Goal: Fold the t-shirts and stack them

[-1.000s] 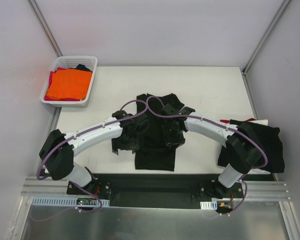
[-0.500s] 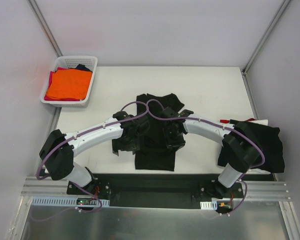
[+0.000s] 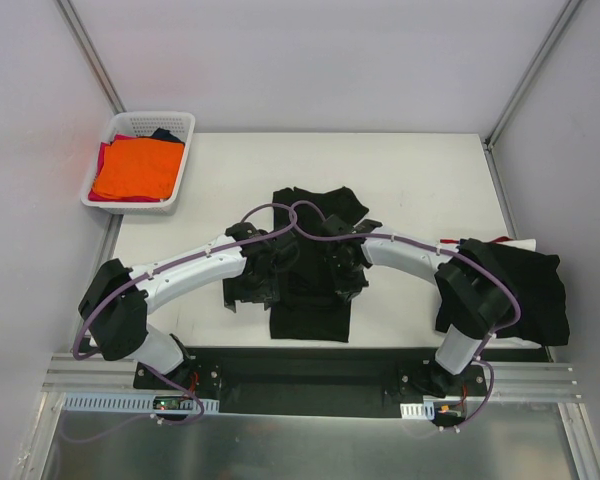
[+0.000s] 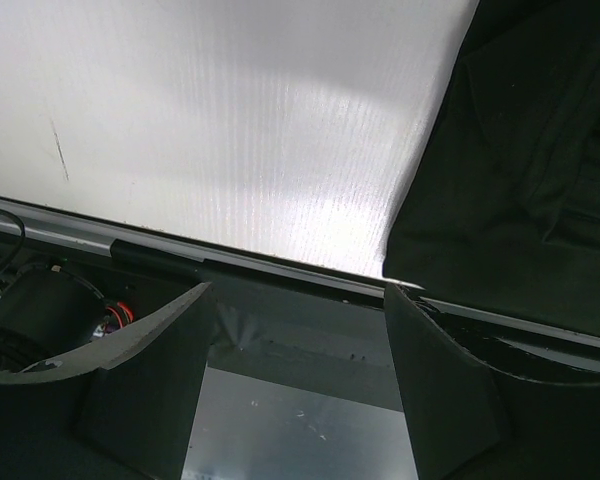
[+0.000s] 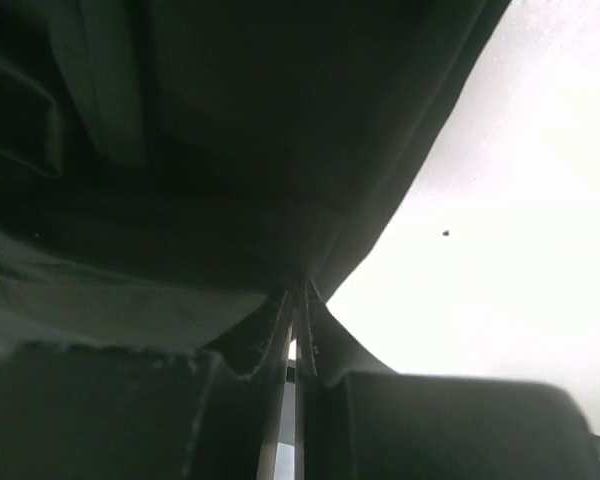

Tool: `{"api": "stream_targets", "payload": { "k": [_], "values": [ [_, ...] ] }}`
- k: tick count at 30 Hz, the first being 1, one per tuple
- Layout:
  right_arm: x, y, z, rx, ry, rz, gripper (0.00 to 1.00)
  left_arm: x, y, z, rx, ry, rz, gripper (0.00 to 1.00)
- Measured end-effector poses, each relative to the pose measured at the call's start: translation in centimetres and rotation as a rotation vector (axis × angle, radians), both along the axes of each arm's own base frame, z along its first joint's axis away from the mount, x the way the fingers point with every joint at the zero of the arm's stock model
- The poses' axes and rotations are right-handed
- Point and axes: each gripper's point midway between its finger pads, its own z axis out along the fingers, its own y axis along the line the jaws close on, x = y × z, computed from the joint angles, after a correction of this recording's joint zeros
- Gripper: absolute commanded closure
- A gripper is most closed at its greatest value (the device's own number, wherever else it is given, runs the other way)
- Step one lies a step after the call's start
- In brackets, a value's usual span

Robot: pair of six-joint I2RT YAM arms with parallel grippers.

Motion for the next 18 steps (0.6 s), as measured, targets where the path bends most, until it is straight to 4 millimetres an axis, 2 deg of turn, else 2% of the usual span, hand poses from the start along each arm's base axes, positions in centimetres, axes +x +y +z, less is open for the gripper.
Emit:
{"api": "stream_targets", "payload": {
  "k": [5,12,18],
  "values": [
    [1.0,0.1,1.0,0.013,-0.01,-0.017,0.93,0.0,0.1,0.0,0.005,0.004,0.0,0.31],
    [4.9,-0.2,3.5,0.056,-0.071,-0.061,0.94,0.7,-0.9,0.2,0.002,0.001,-0.002,0.32],
    [6.5,-0.5,3.5,0.053,-0.074,-0.055,0.94,0.7,-1.2,0.4,-0.003,-0.008,-0.001,0.31]
  ]
}}
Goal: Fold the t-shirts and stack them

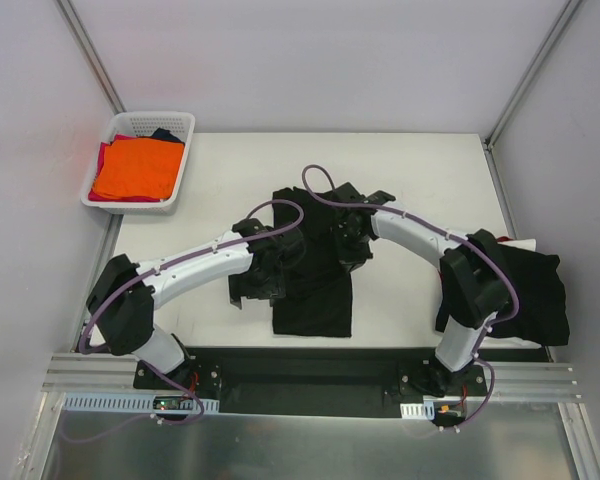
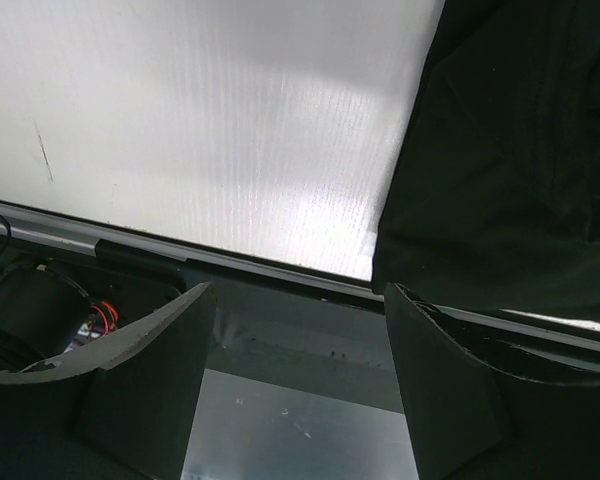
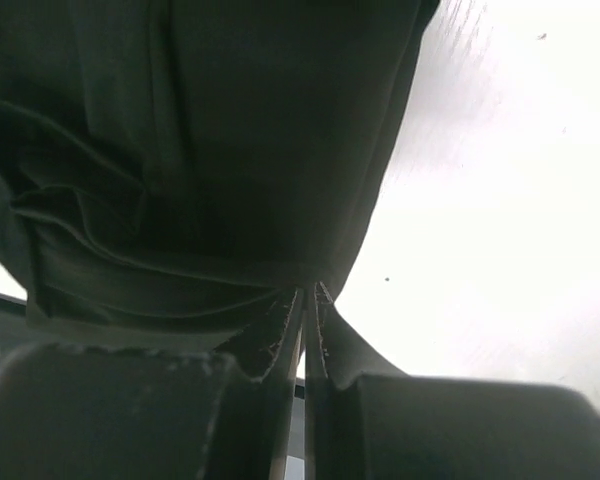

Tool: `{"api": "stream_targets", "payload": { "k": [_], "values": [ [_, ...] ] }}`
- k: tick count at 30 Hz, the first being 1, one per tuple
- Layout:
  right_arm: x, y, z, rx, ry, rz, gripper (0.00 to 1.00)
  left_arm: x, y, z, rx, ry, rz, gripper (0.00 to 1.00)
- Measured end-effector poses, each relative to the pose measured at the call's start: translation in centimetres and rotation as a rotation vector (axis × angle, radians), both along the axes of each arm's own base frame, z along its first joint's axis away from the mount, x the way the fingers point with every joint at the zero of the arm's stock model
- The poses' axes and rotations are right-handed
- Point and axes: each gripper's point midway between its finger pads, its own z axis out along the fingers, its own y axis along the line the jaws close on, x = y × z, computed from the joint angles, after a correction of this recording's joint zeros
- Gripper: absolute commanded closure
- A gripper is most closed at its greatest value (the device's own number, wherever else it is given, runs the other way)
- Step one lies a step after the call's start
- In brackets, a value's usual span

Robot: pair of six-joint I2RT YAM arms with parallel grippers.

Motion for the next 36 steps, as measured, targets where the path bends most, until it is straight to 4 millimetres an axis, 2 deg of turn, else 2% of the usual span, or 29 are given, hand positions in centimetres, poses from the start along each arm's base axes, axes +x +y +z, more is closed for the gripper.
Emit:
{"api": "stream_targets", "payload": {
  "k": [2,5,6,9,14,17,20,21,22,24,25,27,28,29,32,35,36],
  "values": [
    [0.3,0.0,-0.5,-0.006,0.013,0.004,0.92,-0.1,0.0,0.1,-0.002,-0.003,0.011,0.31],
    [0.8,-0.1,-1.5,-0.015,0.04,0.003,0.67,-0.4,0.4,0.2,-0.005,-0.007,0.028,0.31],
    [1.0,-0.2,-1.7,-0.019,0.047,0.003,0.55,-0.6,0.5,0.3,-0.007,-0.009,0.035,0.31],
    [1.7,-0.4,-2.5,-0.026,0.063,0.006,0.47,-0.8,0.8,0.5,-0.003,-0.007,0.044,0.31],
    [2.9,-0.9,-2.9,-0.014,0.072,-0.006,0.49,-0.4,0.2,0.6,0.005,-0.001,0.042,0.31],
    [3.8,-1.4,-1.9,0.008,0.046,-0.028,0.52,0.7,-1.1,0.6,0.003,-0.002,0.034,0.31],
    [3.8,-1.6,0.6,0.055,0.005,-0.041,0.64,1.4,-2.3,0.3,-0.005,-0.006,0.02,0.31],
    [3.5,-1.5,1.7,0.081,-0.017,-0.043,0.77,1.6,-2.5,0.1,-0.007,-0.007,0.017,0.33],
    [2.9,-1.4,2.8,0.112,-0.041,-0.042,0.84,1.8,-2.7,0.0,-0.008,-0.008,0.008,0.35],
    [1.3,-1.7,4.2,0.144,-0.061,-0.037,0.9,1.9,-3.0,-0.2,-0.007,-0.006,0.001,0.44],
    [0.3,-1.9,4.6,0.156,-0.063,-0.036,0.9,2.0,-3.2,-0.4,-0.009,-0.005,-0.002,0.59],
    [-1.7,-2.5,4.7,0.161,-0.047,-0.032,0.89,2.1,-3.6,-0.8,-0.017,-0.002,-0.003,0.77],
    [-2.5,-2.8,4.4,0.157,-0.032,-0.032,0.89,2.2,-3.8,-1.1,-0.018,-0.001,-0.005,0.94],
    [-3.1,-3.2,3.9,0.148,-0.015,-0.033,0.89,2.3,-4.1,-1.3,-0.024,0.001,-0.005,1.0],
    [-4.5,-4.1,2.6,0.115,0.033,-0.037,0.87,2.1,-5.0,-2.0,-0.037,0.007,-0.02,1.0],
    [-5.3,-4.6,2.0,0.093,0.062,-0.039,0.87,1.7,-5.7,-2.5,-0.041,0.01,-0.041,1.0],
    [-5.4,-4.7,1.9,0.091,0.065,-0.039,0.87,1.6,-6.0,-2.7,-0.043,0.011,-0.048,0.96]
  ]
}}
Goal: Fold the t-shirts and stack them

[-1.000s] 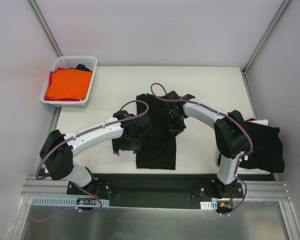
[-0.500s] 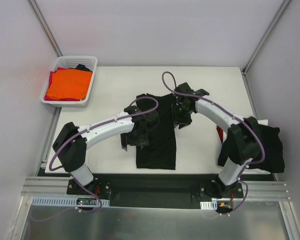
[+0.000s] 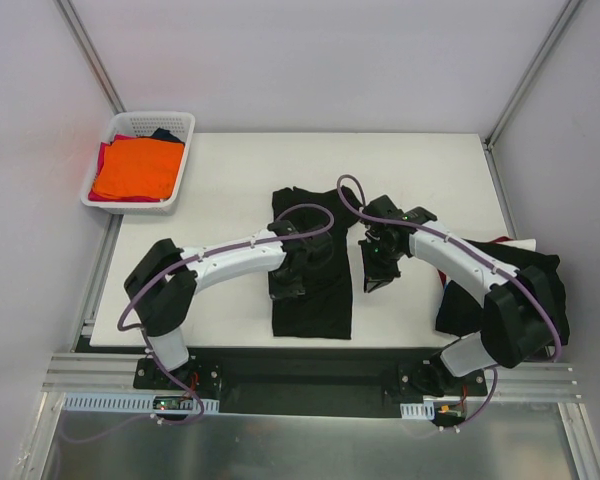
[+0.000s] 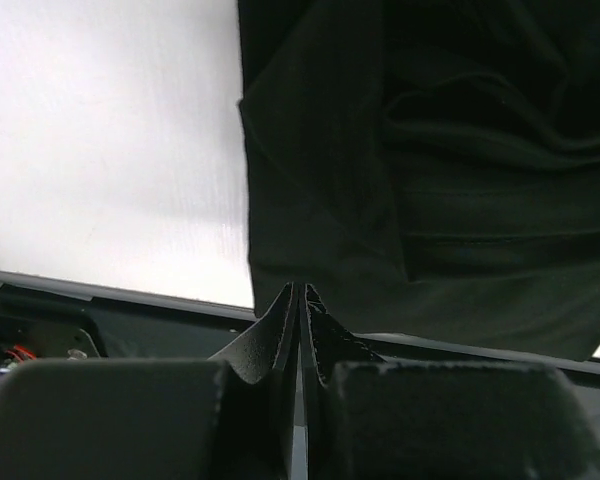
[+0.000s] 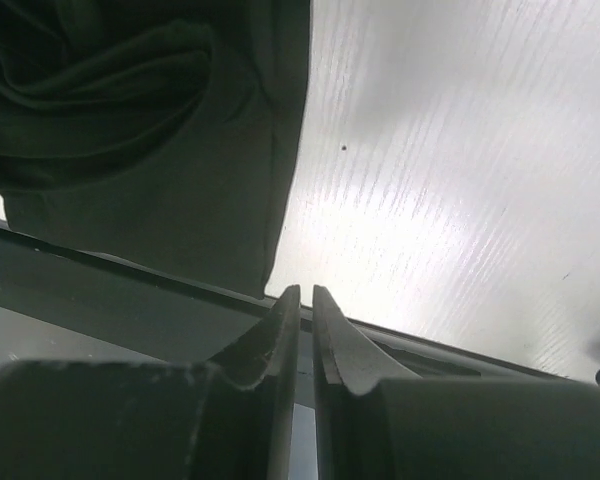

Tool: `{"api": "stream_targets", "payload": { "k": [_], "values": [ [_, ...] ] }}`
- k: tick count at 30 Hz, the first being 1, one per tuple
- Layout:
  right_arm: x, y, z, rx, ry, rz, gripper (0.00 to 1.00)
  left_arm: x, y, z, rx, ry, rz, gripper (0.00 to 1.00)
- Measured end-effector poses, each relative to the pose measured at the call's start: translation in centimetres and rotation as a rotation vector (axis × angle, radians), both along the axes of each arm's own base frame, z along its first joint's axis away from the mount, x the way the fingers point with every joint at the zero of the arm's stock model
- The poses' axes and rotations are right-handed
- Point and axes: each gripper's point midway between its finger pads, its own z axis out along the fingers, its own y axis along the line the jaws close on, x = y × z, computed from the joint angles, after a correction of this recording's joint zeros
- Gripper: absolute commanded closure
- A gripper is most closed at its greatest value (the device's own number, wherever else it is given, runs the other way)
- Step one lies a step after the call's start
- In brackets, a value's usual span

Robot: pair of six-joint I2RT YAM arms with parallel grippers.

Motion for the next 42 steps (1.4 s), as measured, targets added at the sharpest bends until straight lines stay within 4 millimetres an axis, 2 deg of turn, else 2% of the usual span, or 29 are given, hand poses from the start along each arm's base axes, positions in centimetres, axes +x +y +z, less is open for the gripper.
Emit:
{"api": "stream_targets", "payload": {
  "k": [1,2,5,8,13,17,24,30,34,41,42],
  "values": [
    [-0.1,-0.1,-0.1,-0.002,0.003,0.0,0.87,-0.1,-0.3,-0.2,-0.002,0.001,-0.008,0.88],
    [-0.2,-0.1,-0.1,-0.003,0.005,0.0,0.87,-0.2,-0.5,-0.4,-0.003,0.004,-0.011,0.72],
    [-0.4,-0.2,-0.1,-0.005,0.006,0.003,0.87,-0.6,-1.2,-1.2,-0.004,0.02,-0.024,0.52],
    [-0.4,-0.3,-0.1,-0.009,0.005,0.007,0.87,-0.7,-1.8,-1.6,-0.001,0.022,-0.039,0.47],
    [-0.4,-0.5,-0.1,-0.014,0.003,0.013,0.87,0.0,-3.2,-0.9,-0.028,-0.002,-0.059,0.28],
    [-0.4,-0.5,-0.1,-0.016,0.004,0.015,0.87,1.2,-4.2,0.3,-0.057,-0.046,-0.074,0.24],
    [-0.3,-0.7,-0.2,-0.025,0.0,0.014,0.87,3.0,-4.2,1.5,-0.026,-0.104,-0.064,0.28],
    [-0.5,-1.0,-0.4,-0.039,0.002,0.013,0.87,4.7,-2.0,0.9,0.013,-0.094,0.007,0.29],
    [-0.6,-1.1,-0.5,-0.046,0.006,0.013,0.87,5.1,-0.8,-0.1,0.028,-0.078,0.041,0.3],
    [-0.9,-1.4,-0.8,-0.055,0.012,0.012,0.86,4.6,-1.3,-1.1,-0.005,-0.047,0.038,0.31],
    [-0.9,-1.4,-0.8,-0.057,0.012,0.012,0.87,4.4,-1.4,-1.3,-0.007,-0.043,0.037,0.35]
  ]
}}
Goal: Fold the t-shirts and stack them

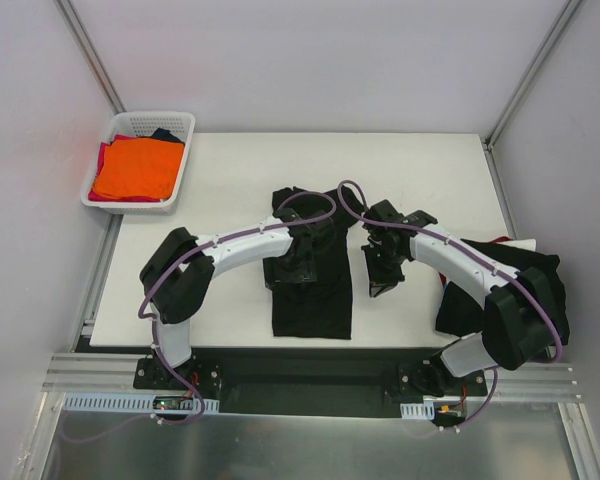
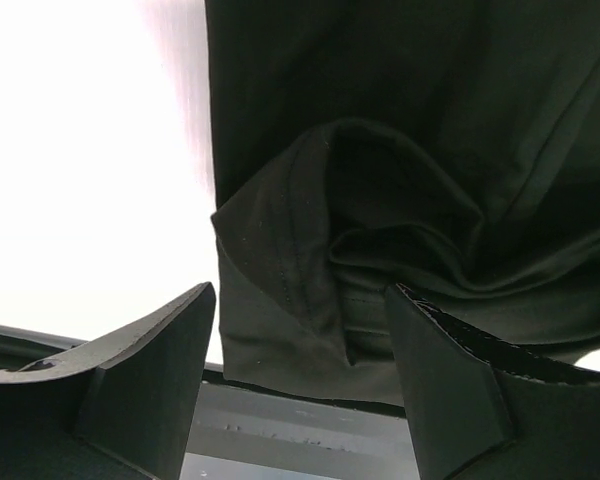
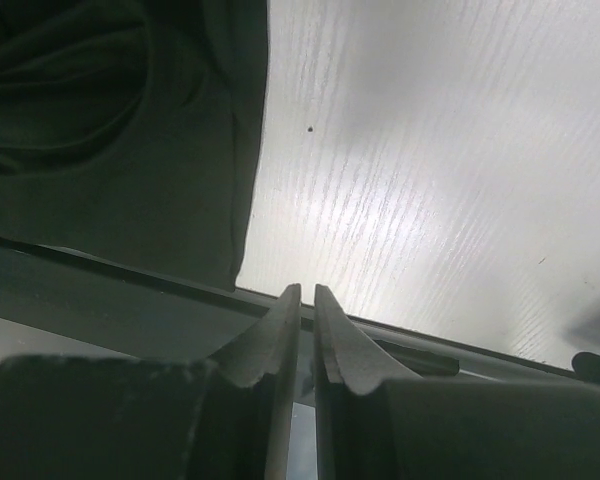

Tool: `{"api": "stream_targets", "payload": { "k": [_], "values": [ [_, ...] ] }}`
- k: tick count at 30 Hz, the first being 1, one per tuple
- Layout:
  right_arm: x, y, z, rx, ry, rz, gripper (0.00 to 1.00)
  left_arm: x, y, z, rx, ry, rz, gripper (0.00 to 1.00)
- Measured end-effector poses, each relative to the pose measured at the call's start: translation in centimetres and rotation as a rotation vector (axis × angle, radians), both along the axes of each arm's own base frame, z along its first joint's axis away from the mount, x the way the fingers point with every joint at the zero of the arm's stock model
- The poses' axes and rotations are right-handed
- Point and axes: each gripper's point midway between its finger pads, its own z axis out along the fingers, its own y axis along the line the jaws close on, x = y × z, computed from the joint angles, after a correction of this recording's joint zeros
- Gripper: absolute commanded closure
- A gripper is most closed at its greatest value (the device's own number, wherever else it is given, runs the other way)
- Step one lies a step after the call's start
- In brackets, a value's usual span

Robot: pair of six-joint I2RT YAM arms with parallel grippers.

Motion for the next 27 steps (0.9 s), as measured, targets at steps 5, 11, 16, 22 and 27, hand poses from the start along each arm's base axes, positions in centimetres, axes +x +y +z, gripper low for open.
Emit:
{"api": "stream_targets", "payload": {
  "k": [5,11,16,22,27],
  "values": [
    [0.0,-0.2,-0.1,-0.009,-0.003,-0.002,0.87,-0.7,0.2,-0.8,0.0,0.022,0.001,0.58],
    [0.0,-0.1,-0.1,-0.012,-0.005,-0.002,0.87,-1.6,0.6,-1.5,0.015,0.045,-0.007,0.63],
    [-0.1,-0.1,-0.1,-0.013,-0.006,0.002,0.86,-1.7,0.7,-1.7,0.016,0.047,-0.007,0.63],
    [-0.1,0.0,-0.1,-0.017,-0.008,0.004,0.86,-1.7,0.7,-1.5,0.014,0.043,-0.008,0.92],
    [-0.2,0.1,-0.1,-0.018,-0.008,0.009,0.86,-1.4,0.4,-1.1,0.004,0.036,-0.019,1.0]
  ]
}}
